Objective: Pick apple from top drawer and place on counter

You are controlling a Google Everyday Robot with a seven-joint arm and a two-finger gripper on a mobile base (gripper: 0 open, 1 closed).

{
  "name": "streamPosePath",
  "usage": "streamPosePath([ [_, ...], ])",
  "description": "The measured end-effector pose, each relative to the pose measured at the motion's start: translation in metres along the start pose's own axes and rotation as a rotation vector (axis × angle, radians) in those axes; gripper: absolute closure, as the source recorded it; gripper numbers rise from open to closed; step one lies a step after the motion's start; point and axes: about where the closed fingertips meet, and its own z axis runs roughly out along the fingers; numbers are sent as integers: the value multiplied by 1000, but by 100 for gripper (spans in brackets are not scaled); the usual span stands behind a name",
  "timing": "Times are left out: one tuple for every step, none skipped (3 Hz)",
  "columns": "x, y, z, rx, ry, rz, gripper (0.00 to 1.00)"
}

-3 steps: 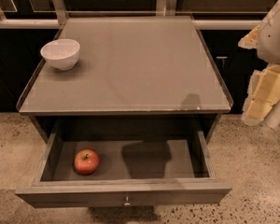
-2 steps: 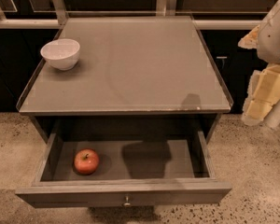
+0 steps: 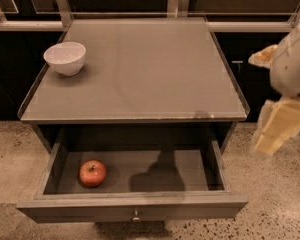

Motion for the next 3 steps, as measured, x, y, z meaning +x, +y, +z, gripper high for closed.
streamPosePath([
  [-18, 52, 14, 32, -111, 18, 0],
  [-51, 97, 45, 47, -214, 41, 0],
  [-90, 138, 110, -16, -334, 65, 0],
])
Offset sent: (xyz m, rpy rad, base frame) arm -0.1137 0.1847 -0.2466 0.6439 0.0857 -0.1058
